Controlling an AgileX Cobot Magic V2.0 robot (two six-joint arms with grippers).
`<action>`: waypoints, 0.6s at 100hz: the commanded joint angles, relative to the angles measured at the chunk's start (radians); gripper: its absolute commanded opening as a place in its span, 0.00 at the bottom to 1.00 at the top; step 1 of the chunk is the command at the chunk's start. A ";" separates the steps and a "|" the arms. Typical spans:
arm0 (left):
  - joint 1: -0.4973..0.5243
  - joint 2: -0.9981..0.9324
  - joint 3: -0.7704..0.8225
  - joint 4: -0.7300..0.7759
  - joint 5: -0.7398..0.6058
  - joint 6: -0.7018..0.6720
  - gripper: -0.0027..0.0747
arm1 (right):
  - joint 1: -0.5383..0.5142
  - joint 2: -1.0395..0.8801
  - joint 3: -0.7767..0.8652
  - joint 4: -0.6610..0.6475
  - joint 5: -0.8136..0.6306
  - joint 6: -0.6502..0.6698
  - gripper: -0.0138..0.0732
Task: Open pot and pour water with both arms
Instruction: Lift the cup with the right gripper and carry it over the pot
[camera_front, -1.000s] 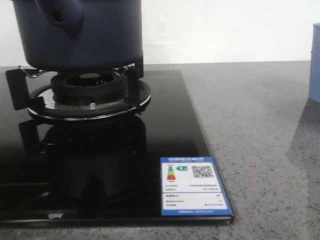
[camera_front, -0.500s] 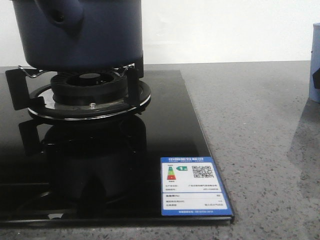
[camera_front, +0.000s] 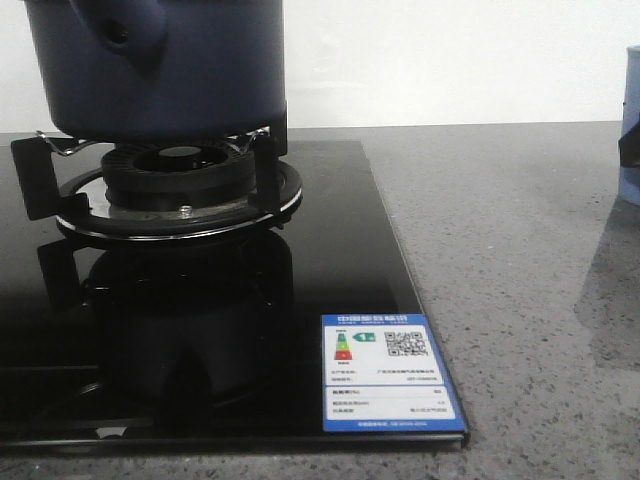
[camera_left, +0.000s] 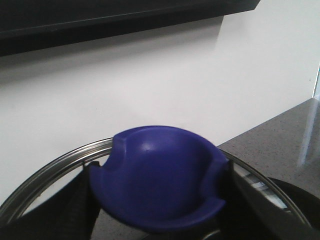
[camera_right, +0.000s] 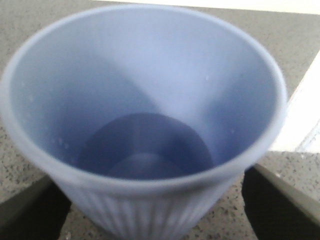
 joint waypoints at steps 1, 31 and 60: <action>0.003 -0.032 -0.041 -0.075 -0.002 -0.006 0.47 | -0.006 -0.010 -0.031 -0.002 -0.099 -0.009 0.87; 0.003 -0.032 -0.041 -0.075 -0.003 -0.006 0.47 | -0.006 0.063 -0.061 0.002 -0.130 -0.009 0.87; 0.003 -0.032 -0.041 -0.075 -0.003 -0.006 0.47 | -0.006 0.071 -0.069 0.004 -0.137 -0.009 0.87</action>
